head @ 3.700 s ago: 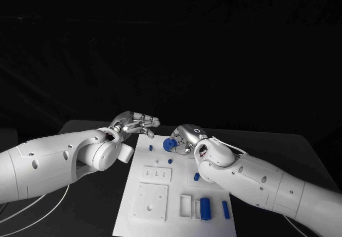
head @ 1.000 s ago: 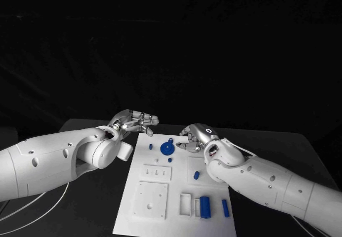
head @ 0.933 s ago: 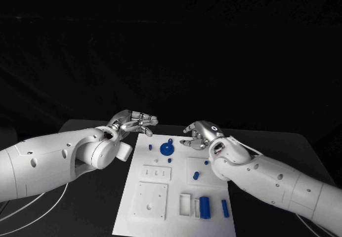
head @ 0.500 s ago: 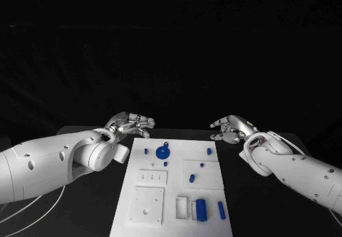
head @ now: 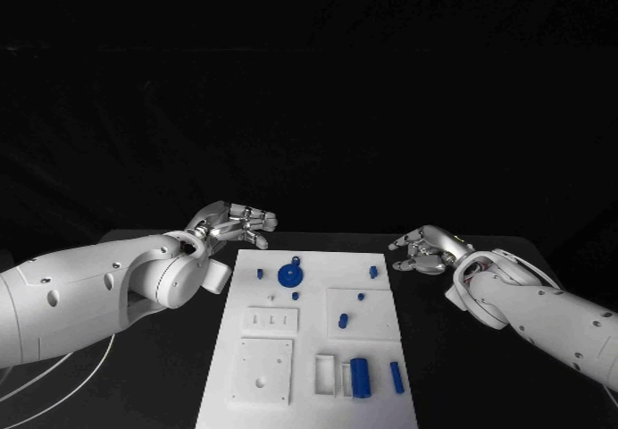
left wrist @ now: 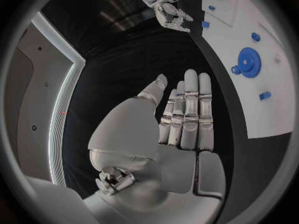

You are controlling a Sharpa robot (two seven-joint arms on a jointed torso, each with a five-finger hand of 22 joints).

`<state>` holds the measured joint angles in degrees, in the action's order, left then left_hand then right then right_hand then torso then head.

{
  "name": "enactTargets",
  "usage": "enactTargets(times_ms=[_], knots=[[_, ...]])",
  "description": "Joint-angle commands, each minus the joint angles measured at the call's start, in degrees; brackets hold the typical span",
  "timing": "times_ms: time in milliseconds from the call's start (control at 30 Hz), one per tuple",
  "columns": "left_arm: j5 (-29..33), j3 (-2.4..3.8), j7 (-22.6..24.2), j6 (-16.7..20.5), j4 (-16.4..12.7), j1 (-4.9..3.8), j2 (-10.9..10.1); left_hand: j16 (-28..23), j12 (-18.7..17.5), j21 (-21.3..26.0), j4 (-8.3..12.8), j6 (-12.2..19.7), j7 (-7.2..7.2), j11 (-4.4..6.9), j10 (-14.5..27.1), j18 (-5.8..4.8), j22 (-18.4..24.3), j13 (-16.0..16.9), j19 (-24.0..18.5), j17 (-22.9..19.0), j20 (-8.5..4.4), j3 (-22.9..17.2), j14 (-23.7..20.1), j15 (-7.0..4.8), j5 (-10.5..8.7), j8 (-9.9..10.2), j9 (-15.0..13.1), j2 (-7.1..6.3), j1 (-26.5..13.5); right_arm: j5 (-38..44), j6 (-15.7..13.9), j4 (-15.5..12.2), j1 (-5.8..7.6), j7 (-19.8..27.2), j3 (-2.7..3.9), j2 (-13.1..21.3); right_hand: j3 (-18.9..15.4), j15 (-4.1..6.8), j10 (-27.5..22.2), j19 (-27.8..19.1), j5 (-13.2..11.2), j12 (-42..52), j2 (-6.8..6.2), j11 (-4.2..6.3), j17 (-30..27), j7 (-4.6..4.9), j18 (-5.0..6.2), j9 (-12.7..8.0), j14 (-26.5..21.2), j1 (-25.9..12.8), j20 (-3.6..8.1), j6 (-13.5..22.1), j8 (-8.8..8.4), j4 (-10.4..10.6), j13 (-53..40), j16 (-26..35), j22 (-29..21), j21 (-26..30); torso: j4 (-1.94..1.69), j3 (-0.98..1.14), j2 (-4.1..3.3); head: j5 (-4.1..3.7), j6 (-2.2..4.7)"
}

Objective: Assemble the parts on the task board

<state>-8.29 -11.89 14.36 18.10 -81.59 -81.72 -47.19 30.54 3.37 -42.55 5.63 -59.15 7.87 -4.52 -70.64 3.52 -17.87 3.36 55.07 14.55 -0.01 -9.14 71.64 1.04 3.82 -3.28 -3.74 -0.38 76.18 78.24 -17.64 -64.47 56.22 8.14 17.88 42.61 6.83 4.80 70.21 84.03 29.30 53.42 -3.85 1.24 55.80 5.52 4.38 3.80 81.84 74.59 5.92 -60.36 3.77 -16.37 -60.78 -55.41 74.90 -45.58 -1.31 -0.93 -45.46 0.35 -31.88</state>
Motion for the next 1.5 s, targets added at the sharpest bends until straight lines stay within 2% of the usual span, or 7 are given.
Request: enactTargets(times_ms=[33,467,700,1033,1167,1367,1500], knots=[[-0.46,0.04,0.75,-1.07,0.06,-0.01,0.08,-0.4,0.11,-0.13,0.09,0.38,0.02,-0.84,3.0,0.45,0.1,0.06,-0.18,0.05,-0.07,-0.37,-0.12,0.14,0.25,-0.31,-0.04,-0.4,-0.4,0.02,3.66,0.95,-0.62,1.25,0.02,-0.63,0.18,0.08,-0.09,0.78,0.31,-0.36,-0.72,0.01,-0.04,-0.1,-0.34,-0.09,-0.27,0.02,0.16,0.54,-0.24,0.01,0.1,0.24,5.41,0.33,-0.14,-0.11,-0.06,-0.05,-0.18],[-0.52,0.03,0.66,-1.38,0.41,0.01,0.34,-0.43,0.11,-0.18,0.14,0.41,0.11,-1.17,4.21,0.8,0.11,0.05,-0.22,0.04,0.26,-0.07,-0.13,0.32,0.24,-0.31,-0.05,-0.41,-0.38,1.06,1.37,4.77,-2.09,0.22,0.04,-3.7,-1.3,-0.2,0.13,0.9,-0.22,-0.11,-0.38,-0.41,0.2,0.28,0.03,-0.06,-0.15,-0.61,-0.15,1.5,-0.2,0.18,-0.01,0.1,5.33,0.52,-0.36,-0.25,0.01,-0.14,-0.68],[-0.63,0.03,0.47,-1.32,0.53,0.01,0.44,-0.42,0.12,-0.27,0.19,0.54,0.17,-1.2,4.31,0.9,0.1,0.06,-0.26,0.04,0.32,0.09,-0.14,0.34,0.28,-0.28,-0.03,-0.26,-0.27,0.88,2.0,5.3,-2.59,0.08,0.04,-4.31,-2.24,-0.28,-0.06,0.91,-0.56,-0.1,0.06,-0.5,0.15,0.35,0.19,-0.05,-0.23,-0.44,-0.27,1.58,-0.19,0.07,0.02,0.21,5.33,0.75,-0.1,-0.22,0.09,-0.33,-1.08],[-0.7,0.04,0.36,-1.39,0.65,0.01,0.66,-0.42,0.12,-0.27,0.19,0.54,0.17,-1.2,4.31,0.9,0.1,0.06,-0.26,0.04,0.32,0.09,-0.14,0.34,0.28,-0.28,-0.03,-0.26,-0.27,0.17,1.75,5.68,-2.82,0.11,0.03,-5.18,-3.74,-0.38,0.08,1.05,-1.81,0.31,0.66,-0.63,0.32,0.41,0.29,-0.04,-0.13,-0.75,-0.38,1.55,-0.19,0.22,-0.16,0.0,5.39,0.57,-0.24,-0.2,0.11,-0.46,-1.09],[-0.72,0.04,0.33,-1.4,0.66,0.01,0.68,-0.42,0.12,-0.27,0.19,0.54,0.17,-1.2,4.31,0.9,0.1,0.06,-0.26,0.04,0.32,0.09,-0.14,0.34,0.28,-0.28,-0.03,-0.26,-0.27,0.09,1.78,5.92,-2.83,0.1,0.03,-5.63,-4.18,-0.39,0.07,1.06,-2.45,0.38,0.93,-0.63,0.42,0.4,0.3,-0.05,-0.1,-0.7,-0.39,1.55,-0.19,0.21,-0.17,-0.1,5.4,0.54,-0.25,-0.23,0.09,0.15,-0.54],[-0.75,0.04,0.15,-1.47,0.69,0.01,0.63,-0.42,0.12,-0.35,0.22,0.61,0.19,-1.24,4.44,0.94,0.09,0.06,-0.31,0.03,0.35,0.26,-0.15,0.37,0.29,-0.31,-0.05,-0.18,-0.22,0.03,1.6,6.54,-2.89,0.05,0.02,-6.55,-4.43,-0.37,0.01,1.04,-4.0,0.38,1.27,-0.59,0.36,0.36,0.3,-0.05,-0.15,-0.15,-0.4,1.55,-0.19,0.14,-0.14,-0.02,5.4,0.54,-0.25,-0.13,0.08,-0.07,-0.64],[-0.78,0.04,0.05,-1.54,0.64,0.01,0.58,-0.43,0.11,-0.37,0.24,0.7,0.22,-1.26,4.51,0.95,0.09,0.05,-0.32,0.02,0.35,0.22,-0.16,0.37,0.32,-0.3,-0.04,-0.08,-0.16,0.04,1.17,6.88,-3.01,-0.07,0.01,-7.04,-4.47,-0.37,0.0,1.02,-4.36,0.43,1.33,-0.61,0.44,0.37,0.29,-0.04,-0.12,0.0,-0.39,1.49,-0.19,0.14,-0.17,-0.11,5.41,0.53,-0.25,-0.2,0.05,-0.08,-0.79]])
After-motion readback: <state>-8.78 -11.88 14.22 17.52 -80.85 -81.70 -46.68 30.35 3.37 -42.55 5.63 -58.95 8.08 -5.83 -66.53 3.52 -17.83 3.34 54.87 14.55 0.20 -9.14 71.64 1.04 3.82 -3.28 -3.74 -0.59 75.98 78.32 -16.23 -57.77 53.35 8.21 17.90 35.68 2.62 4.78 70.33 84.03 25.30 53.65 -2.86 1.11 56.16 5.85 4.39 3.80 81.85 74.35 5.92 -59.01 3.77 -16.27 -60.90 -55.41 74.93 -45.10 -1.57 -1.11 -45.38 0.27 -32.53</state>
